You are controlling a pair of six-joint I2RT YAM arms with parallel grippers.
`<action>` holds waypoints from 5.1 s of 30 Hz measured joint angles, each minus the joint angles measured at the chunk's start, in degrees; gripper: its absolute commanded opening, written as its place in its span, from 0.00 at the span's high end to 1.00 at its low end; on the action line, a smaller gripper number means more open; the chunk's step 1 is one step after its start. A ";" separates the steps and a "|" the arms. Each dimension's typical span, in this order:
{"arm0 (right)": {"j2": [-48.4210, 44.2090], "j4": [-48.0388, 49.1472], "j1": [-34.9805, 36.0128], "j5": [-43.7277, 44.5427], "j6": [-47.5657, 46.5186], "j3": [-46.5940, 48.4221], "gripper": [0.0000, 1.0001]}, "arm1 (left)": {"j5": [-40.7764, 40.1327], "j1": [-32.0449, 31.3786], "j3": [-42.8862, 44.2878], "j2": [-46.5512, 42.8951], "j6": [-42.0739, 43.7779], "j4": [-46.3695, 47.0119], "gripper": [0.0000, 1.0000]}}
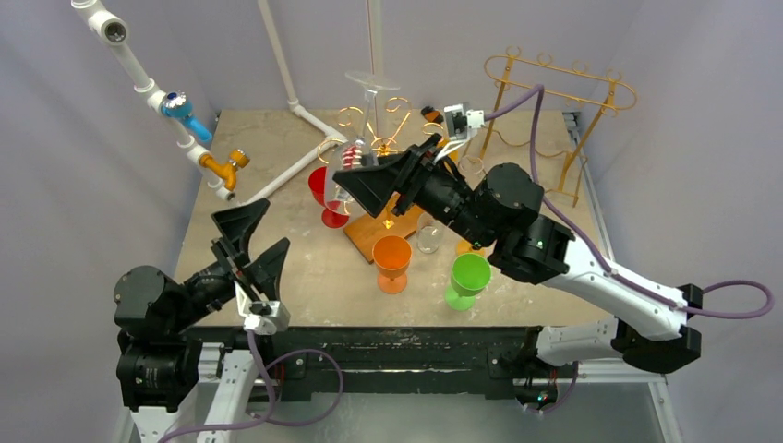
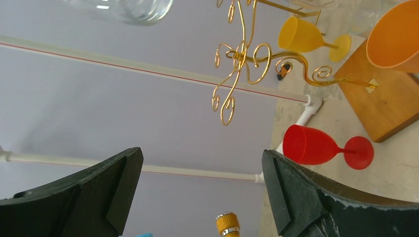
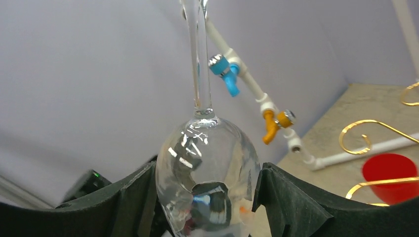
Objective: Place the wine glass upside down on the wine glass rack
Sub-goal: Turn the wine glass upside down at the wine rack.
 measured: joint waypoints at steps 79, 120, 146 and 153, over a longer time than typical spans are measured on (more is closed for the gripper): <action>0.79 1.46 -4.26 11.04 -37.11 -30.60 0.92 | -8.35 -1.77 0.20 32.85 -56.43 25.33 0.42; -0.79 38.75 -4.44 5.92 -44.50 -52.09 1.00 | -12.74 -2.93 1.01 36.46 -58.38 27.06 0.44; 4.26 48.06 -4.44 10.60 -41.79 -52.76 0.01 | -12.74 -2.93 1.62 36.44 -58.42 27.06 0.42; 0.02 44.44 -4.46 10.19 -41.86 -52.78 0.01 | -12.70 -2.93 1.62 36.33 -58.40 27.06 0.41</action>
